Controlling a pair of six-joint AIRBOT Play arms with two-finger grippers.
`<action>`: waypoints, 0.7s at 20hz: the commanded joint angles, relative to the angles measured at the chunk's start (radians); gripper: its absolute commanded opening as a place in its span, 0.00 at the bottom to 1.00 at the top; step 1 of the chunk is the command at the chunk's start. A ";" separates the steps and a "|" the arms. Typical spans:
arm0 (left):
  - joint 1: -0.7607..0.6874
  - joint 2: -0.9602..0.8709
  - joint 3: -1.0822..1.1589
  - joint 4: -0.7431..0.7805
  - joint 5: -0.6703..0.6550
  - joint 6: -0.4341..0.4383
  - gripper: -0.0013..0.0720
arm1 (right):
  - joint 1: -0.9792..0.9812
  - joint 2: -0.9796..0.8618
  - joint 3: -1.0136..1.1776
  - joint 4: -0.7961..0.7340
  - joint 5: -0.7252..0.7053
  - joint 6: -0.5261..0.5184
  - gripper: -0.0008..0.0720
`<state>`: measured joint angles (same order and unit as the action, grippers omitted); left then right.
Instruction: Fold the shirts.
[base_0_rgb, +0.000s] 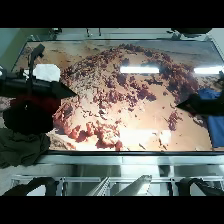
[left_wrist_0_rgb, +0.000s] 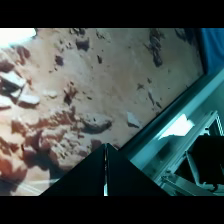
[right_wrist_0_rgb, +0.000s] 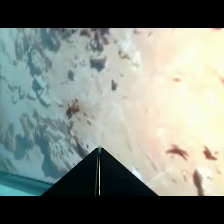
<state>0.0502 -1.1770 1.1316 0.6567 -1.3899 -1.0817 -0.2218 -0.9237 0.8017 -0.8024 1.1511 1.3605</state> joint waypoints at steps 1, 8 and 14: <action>-0.010 0.126 -0.184 -0.021 0.037 0.016 0.02 | 0.261 0.081 -0.127 0.038 -0.187 0.021 0.03; -0.009 0.247 -0.281 -0.021 0.035 0.018 0.02 | 0.320 0.078 -0.128 0.074 -0.175 0.019 0.03; -0.009 0.261 -0.280 -0.022 0.036 0.017 0.02 | 0.319 0.076 -0.128 0.074 -0.175 0.019 0.03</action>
<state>0.0418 -0.9237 0.8562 0.6346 -1.3540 -1.0645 0.0940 -0.8486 0.6750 -0.7319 0.9771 1.3792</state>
